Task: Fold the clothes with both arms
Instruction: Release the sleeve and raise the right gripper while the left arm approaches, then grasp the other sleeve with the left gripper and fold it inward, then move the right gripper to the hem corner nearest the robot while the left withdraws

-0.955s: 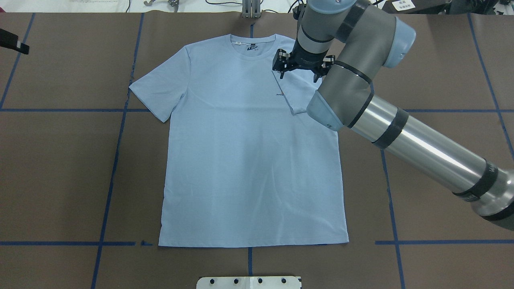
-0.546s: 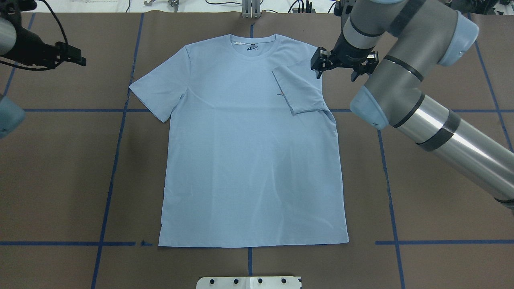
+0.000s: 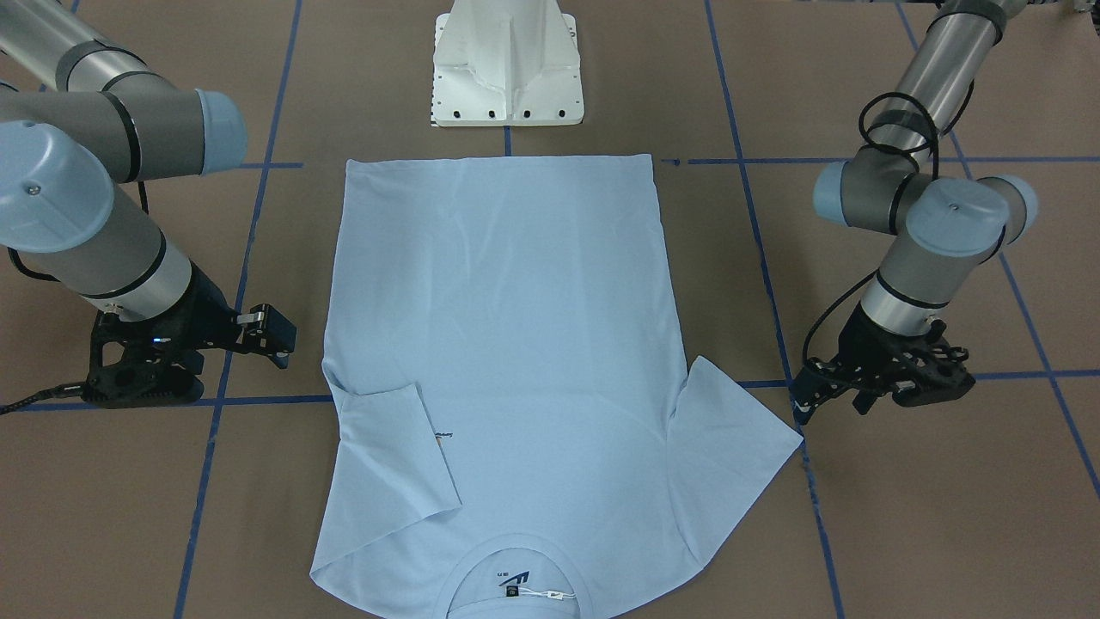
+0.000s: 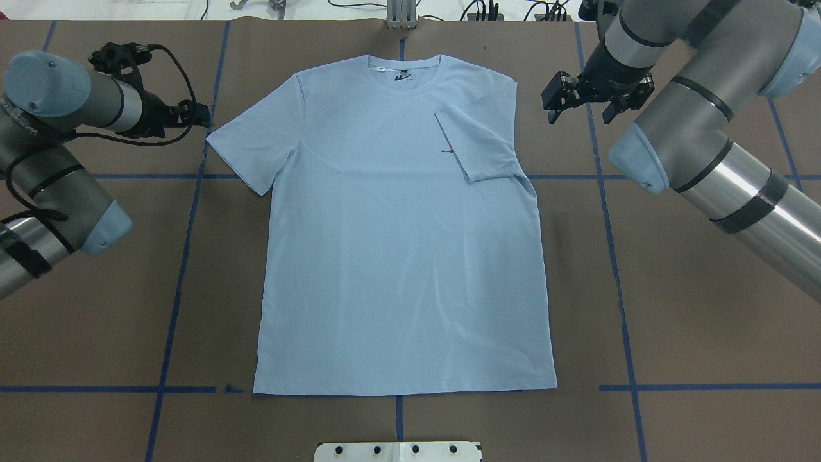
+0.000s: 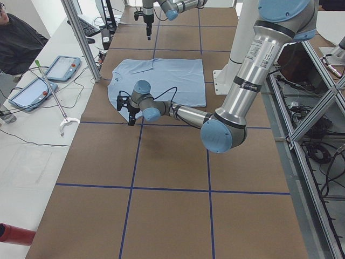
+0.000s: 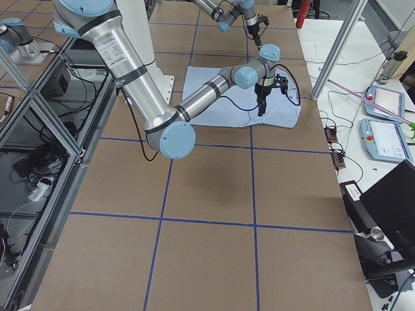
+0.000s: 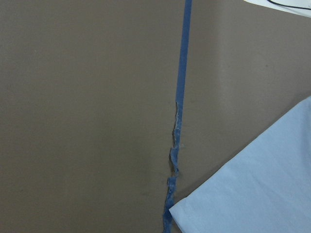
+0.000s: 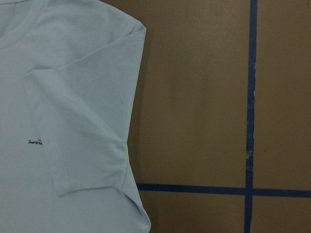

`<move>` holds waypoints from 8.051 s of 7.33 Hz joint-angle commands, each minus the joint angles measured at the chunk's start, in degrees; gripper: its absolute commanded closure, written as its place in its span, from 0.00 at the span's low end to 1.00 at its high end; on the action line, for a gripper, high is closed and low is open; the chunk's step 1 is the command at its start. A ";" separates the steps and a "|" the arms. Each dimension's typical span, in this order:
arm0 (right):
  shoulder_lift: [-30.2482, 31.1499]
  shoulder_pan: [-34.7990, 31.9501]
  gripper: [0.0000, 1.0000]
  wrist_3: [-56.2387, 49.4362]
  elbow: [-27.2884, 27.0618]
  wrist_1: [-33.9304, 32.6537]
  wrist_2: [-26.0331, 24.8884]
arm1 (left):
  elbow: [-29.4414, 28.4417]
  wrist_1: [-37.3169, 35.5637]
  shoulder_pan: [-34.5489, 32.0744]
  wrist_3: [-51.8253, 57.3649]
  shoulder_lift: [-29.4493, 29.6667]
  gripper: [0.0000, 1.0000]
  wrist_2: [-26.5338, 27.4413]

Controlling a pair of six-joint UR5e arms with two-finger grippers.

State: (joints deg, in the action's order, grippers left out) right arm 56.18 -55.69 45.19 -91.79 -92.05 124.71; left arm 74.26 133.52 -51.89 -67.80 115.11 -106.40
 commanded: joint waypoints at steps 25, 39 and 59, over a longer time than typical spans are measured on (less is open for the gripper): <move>0.42 0.06 0.00 0.69 2.23 0.91 -0.17 | -6.43 -16.27 8.47 -9.97 21.31 1.00 3.92; 3.48 1.37 0.00 1.91 -0.47 6.36 -1.14 | -16.13 -6.07 9.53 -8.06 28.27 0.00 2.54; 30.56 45.76 0.22 39.27 -25.28 19.98 -31.81 | 41.23 -21.46 17.70 -5.42 -10.88 0.00 1.81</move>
State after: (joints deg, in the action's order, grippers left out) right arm 86.69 -9.73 84.46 -117.13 -72.04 92.83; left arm 115.46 112.06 -34.19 -73.21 104.11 -104.59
